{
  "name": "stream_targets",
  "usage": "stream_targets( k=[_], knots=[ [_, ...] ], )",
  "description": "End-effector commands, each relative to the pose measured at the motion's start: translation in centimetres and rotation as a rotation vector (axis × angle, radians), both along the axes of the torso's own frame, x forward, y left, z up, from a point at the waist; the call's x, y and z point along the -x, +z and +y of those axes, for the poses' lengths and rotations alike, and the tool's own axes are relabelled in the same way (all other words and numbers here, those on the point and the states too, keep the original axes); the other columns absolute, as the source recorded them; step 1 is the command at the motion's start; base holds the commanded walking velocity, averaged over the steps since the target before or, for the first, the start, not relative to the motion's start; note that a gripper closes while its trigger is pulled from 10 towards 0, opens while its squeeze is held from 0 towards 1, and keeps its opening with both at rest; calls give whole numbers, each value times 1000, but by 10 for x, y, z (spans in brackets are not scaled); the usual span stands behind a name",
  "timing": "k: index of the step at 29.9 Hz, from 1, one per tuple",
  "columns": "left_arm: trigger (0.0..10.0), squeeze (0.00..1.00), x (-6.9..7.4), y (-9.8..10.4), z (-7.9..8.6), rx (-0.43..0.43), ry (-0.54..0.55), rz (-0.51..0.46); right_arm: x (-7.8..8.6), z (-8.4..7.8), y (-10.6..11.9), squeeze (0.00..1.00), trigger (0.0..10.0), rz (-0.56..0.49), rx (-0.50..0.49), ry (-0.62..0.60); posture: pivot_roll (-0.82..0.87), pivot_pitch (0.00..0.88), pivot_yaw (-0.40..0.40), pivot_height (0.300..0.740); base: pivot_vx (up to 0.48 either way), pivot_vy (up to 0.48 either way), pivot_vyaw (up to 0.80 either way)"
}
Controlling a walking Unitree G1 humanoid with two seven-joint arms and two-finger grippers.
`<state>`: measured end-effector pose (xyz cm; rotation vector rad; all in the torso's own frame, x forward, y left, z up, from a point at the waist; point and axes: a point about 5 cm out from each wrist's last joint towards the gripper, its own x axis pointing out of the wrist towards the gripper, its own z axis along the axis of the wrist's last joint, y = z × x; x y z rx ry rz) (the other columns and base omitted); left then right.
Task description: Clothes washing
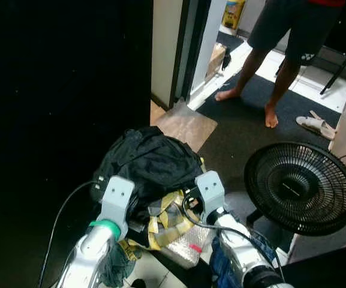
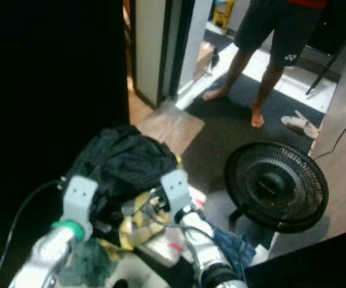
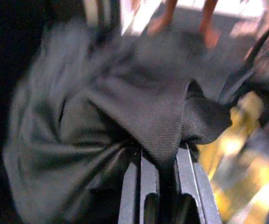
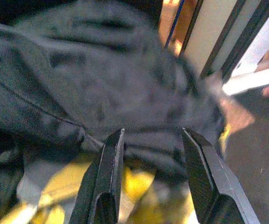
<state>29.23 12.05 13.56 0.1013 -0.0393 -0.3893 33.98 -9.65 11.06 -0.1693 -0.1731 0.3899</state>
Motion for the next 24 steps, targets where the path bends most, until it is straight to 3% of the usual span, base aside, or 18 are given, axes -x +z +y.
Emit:
stream_targets(
  k=[1,2,5,7,12,13,14,20,24],
  knots=[
    [10000,0,8,4,-6,11,-41,5,4,-6,3,0,10000,-15,-33,-6,70,182,-1,740,0,0,0],
    [10000,0,17,15,-8,-14,-88,-22,8,-6,18,0,10000,-74,-67,21,62,165,3,740,0,0,0],
    [10000,0,24,13,-7,-67,-109,-6,13,-6,22,0,10000,-92,-76,47,58,156,7,740,0,0,0],
    [10000,0,34,10,-1,-114,-124,3,28,-4,23,0,10000,-83,-88,131,53,141,15,740,0,0,0],
    [10000,0,38,11,2,-118,-124,16,38,-6,18,0,10000,-56,-78,175,49,134,15,740,0,0,0],
    [10000,0,37,12,1,-117,-125,17,37,-11,9,341,10000,-28,-61,155,47,131,15,740,0,0,0],
    [10000,0,35,13,-2,-117,-128,16,37,-16,1,1000,10000,5,-53,139,47,128,16,740,0,0,0],
    [10000,0,33,18,-7,-115,-135,14,38,-33,-13,1000,10000,65,5,94,44,131,15,740,0,0,0],
    [10000,0,34,21,-7,-115,-137,21,40,-50,-19,1000,10000,86,148,88,46,140,17,740,0,0,0]
  ],
)
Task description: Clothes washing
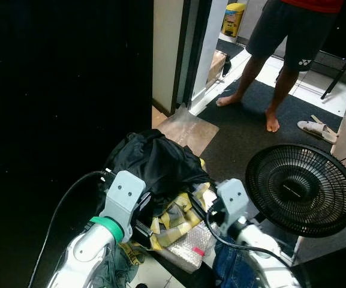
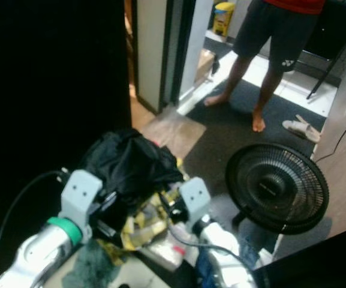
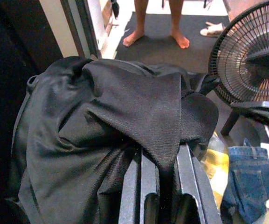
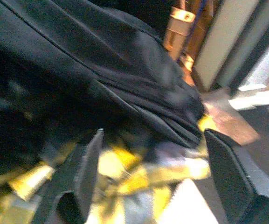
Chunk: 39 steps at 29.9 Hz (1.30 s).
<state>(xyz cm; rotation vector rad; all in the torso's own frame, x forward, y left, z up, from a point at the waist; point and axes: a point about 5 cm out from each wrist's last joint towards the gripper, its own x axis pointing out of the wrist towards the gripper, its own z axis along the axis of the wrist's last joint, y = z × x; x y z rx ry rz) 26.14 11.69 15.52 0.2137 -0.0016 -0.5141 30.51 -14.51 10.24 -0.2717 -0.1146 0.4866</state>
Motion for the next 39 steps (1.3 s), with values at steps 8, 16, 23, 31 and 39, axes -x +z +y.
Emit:
stream_targets(
  k=[8,16,23,31,39],
  knots=[
    [10000,0,2,6,-2,1,-3,-4,4,8,-12,1000,10000,58,235,186,69,149,10,740,0,0,0],
    [10000,0,2,8,0,5,19,-1,-12,28,-3,0,10000,-7,350,290,85,158,5,740,0,0,0],
    [10000,0,1,11,0,8,35,-3,-15,57,-5,0,10000,1,399,405,104,165,-7,740,0,0,0],
    [10000,0,0,11,0,10,52,-2,-32,79,-2,0,10000,11,430,372,120,172,-14,740,0,0,0],
    [10000,0,0,12,0,9,69,-9,-47,112,24,0,10000,-79,448,333,145,170,-39,740,0,0,0]
  ],
)
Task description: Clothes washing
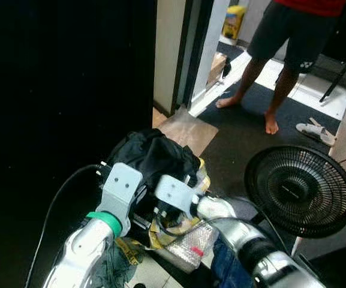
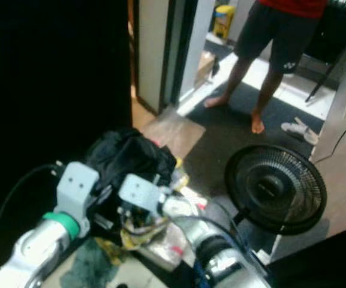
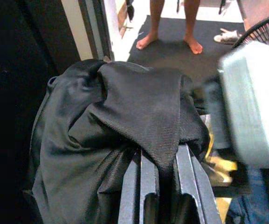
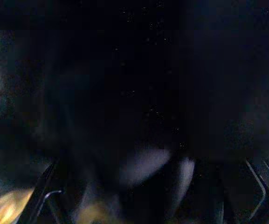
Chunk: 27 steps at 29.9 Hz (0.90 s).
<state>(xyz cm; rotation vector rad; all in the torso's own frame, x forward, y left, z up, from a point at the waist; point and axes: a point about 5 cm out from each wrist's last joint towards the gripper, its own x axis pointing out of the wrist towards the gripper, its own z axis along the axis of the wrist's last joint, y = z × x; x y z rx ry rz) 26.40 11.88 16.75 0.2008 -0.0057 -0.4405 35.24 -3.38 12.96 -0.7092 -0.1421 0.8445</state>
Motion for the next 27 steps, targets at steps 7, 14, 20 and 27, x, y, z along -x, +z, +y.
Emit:
stream_targets(
  k=[7,14,20,27],
  knots=[
    [10000,0,5,2,-1,6,26,-11,-15,-24,24,0,10000,-58,-228,-248,143,168,-57,740,0,0,0],
    [10000,0,0,4,-8,13,-9,-12,-8,-96,6,0,10000,-34,-262,-398,97,163,-26,740,0,0,0],
    [10000,0,-2,5,-7,10,-10,-16,-11,-98,8,0,10000,-32,-263,-400,97,156,-18,740,0,0,0],
    [10000,0,-2,6,-6,8,1,-20,-17,-82,13,0,10000,-68,-150,-363,118,152,-29,740,0,0,0]
  ],
)
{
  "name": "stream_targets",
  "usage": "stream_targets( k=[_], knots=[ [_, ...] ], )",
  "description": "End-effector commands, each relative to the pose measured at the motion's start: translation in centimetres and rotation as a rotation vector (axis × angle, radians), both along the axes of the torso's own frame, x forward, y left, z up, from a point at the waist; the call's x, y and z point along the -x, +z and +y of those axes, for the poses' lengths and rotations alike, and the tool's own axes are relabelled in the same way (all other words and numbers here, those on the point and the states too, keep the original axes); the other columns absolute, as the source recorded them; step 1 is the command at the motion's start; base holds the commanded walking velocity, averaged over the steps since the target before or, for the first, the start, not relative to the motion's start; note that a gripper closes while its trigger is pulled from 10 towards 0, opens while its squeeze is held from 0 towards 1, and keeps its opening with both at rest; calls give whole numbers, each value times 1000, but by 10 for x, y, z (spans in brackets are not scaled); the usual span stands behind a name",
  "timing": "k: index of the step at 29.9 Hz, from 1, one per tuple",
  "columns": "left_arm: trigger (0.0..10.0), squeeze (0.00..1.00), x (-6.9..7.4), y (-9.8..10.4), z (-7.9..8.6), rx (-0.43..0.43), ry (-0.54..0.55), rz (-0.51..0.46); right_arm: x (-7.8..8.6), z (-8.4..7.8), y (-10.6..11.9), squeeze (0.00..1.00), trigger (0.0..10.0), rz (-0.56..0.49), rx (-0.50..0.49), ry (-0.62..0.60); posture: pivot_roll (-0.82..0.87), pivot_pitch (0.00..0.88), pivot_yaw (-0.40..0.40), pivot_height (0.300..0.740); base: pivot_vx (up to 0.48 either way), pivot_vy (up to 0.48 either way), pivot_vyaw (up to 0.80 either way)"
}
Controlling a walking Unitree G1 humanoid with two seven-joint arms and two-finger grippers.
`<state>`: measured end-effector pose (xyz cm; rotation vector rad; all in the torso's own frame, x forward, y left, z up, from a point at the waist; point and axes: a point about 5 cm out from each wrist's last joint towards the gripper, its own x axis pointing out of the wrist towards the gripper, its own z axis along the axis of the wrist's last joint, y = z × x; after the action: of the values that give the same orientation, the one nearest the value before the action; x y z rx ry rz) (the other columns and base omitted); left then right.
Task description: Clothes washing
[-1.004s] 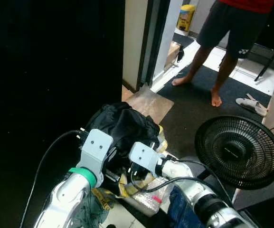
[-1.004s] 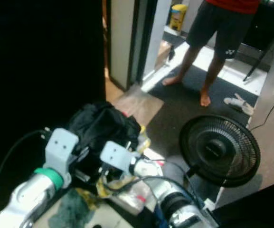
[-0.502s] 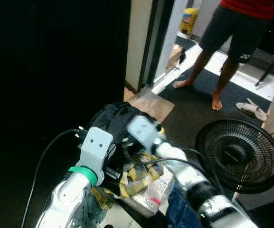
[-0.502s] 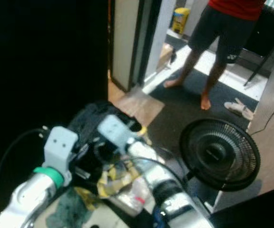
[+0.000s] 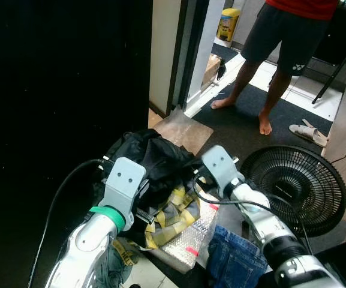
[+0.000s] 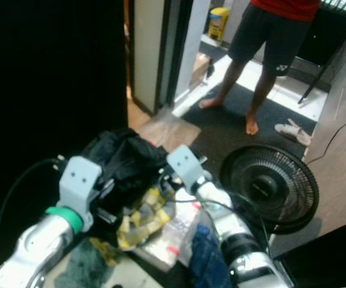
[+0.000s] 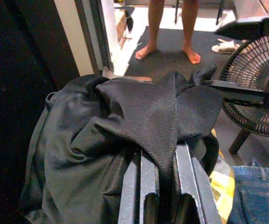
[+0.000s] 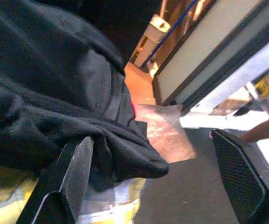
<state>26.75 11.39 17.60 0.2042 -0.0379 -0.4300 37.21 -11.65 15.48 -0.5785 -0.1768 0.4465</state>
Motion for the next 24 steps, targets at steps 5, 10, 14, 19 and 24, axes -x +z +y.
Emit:
stream_targets(
  k=[5,10,14,19,24],
  knots=[
    [10000,0,4,-2,2,6,15,10,0,15,-14,0,10000,19,262,51,133,149,-38,740,0,0,0],
    [10000,0,4,-2,3,5,26,8,11,32,-30,0,10000,170,268,277,138,144,-45,740,0,0,0],
    [10000,0,3,-2,3,7,31,4,26,38,-41,0,10000,260,242,443,143,141,-49,740,0,0,0],
    [10000,0,3,-3,4,9,38,5,30,39,-41,0,10000,234,266,499,135,139,-43,740,0,0,0],
    [10000,0,1,-1,3,9,35,3,31,58,-28,0,10000,194,185,568,137,141,-37,740,0,0,0]
  ],
)
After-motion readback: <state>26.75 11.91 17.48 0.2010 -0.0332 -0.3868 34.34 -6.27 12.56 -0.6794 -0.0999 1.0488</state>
